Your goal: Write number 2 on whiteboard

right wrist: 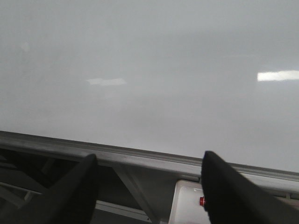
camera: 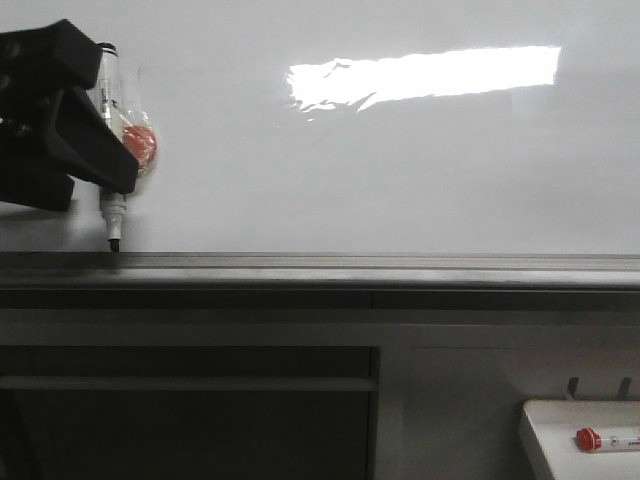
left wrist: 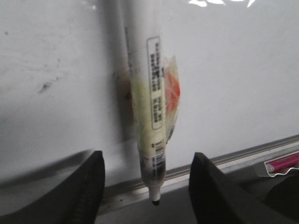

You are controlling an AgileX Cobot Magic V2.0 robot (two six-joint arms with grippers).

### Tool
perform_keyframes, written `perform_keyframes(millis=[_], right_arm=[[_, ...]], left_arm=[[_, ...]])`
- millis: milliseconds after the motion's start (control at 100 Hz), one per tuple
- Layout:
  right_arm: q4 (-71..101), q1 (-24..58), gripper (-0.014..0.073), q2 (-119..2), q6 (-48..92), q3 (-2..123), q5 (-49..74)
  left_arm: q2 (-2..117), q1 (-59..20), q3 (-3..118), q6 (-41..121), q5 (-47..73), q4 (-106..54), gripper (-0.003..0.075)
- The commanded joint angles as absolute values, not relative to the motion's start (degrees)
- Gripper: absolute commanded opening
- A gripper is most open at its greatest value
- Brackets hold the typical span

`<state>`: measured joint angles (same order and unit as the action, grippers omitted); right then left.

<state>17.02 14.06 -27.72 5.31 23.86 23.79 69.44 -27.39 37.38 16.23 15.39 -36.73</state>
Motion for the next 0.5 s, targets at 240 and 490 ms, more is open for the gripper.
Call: perform_keyframes(millis=[240,490], right_arm=[[17.6,14.0,0.0422,-28.4,6.0,26.1,21.3],[19.6,14.2,0.0421,-28.4,6.0,26.1,21.6]], left_arm=[[71.2,-27.9,39.2,15.9,11.4,-39.5,0.0056],[70.9,-27.9,39.4,15.9,11.7,-39.4,-0.0020]])
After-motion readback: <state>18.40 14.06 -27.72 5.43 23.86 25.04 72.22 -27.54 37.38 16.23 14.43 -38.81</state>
